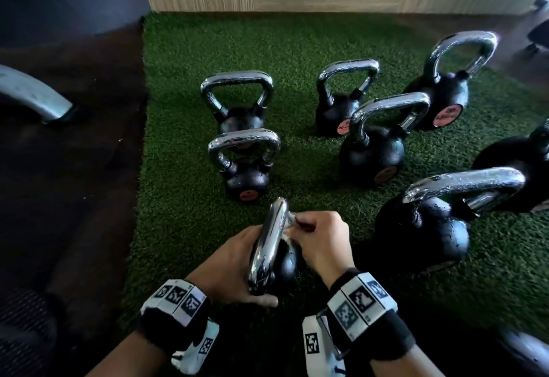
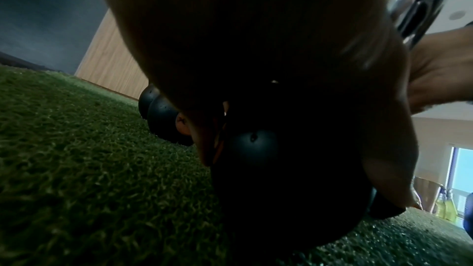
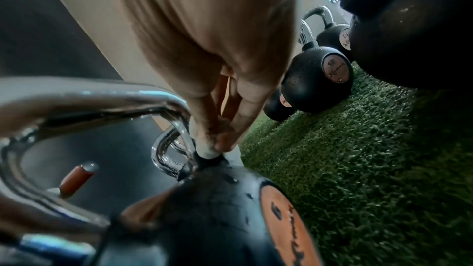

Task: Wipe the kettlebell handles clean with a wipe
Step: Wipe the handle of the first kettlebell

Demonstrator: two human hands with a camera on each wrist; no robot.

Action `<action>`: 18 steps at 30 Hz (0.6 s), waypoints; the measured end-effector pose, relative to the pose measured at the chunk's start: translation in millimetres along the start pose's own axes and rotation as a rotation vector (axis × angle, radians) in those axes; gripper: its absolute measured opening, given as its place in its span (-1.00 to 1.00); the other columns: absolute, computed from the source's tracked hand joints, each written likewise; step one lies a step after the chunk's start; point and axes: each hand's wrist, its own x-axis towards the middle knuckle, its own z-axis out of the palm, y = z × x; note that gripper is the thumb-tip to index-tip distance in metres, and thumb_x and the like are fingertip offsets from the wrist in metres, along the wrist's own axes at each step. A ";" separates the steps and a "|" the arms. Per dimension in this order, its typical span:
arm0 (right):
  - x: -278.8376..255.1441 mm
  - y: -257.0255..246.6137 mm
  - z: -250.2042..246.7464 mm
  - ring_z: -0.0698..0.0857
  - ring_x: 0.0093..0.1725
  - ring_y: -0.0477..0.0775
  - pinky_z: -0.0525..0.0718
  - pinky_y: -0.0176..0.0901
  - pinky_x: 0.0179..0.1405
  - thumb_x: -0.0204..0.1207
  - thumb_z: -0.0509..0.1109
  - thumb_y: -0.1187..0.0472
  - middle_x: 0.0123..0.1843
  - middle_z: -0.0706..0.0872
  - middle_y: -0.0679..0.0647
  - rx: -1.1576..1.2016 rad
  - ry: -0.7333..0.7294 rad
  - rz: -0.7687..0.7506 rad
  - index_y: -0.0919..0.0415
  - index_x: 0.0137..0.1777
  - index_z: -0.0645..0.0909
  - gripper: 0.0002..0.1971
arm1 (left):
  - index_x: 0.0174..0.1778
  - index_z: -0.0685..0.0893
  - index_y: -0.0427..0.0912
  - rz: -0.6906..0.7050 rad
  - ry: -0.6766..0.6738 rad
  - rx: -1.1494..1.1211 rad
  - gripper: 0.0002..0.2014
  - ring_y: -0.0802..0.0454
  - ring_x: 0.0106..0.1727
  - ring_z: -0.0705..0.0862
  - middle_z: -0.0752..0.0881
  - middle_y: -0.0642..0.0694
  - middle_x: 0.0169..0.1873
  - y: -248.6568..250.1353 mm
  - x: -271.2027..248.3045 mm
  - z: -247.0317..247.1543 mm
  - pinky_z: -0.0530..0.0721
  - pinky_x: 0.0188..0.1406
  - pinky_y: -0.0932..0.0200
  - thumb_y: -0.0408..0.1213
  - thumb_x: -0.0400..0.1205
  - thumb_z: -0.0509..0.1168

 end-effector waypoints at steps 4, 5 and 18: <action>-0.6 -1.9 0.2 0.68 -0.27 -0.58 0.55 -0.70 -0.26 0.44 0.66 0.20 -0.30 0.77 -0.30 0.068 0.059 -0.035 0.05 0.02 0.87 -0.83 | 0.67 0.37 -0.23 0.014 -0.022 0.044 0.18 0.06 0.58 0.49 0.51 -0.03 0.53 0.1 2.0 -1.1 0.44 0.65 0.02 0.15 0.20 0.76; -1.3 -2.4 -0.2 0.68 -0.29 -0.57 0.56 -0.68 -0.27 0.44 0.66 0.19 -0.32 0.76 -0.30 0.070 0.052 -0.018 0.04 0.00 0.87 -0.85 | 0.67 0.36 -0.21 -0.008 -0.025 0.033 0.19 0.07 0.58 0.48 0.50 -0.02 0.54 1.1 2.6 -1.8 0.43 0.65 -0.01 0.15 0.19 0.76; -7.8 -29.5 -13.3 0.76 -0.21 -0.18 0.74 -0.32 -0.24 0.43 0.64 0.31 -0.17 0.80 -0.09 0.040 0.093 -0.510 0.17 0.05 0.87 -0.81 | 0.69 0.33 -0.01 -0.082 -0.111 -0.122 0.16 0.13 0.64 0.44 0.49 0.09 0.58 -1.2 6.6 -12.4 0.46 0.64 -0.16 0.02 0.21 0.80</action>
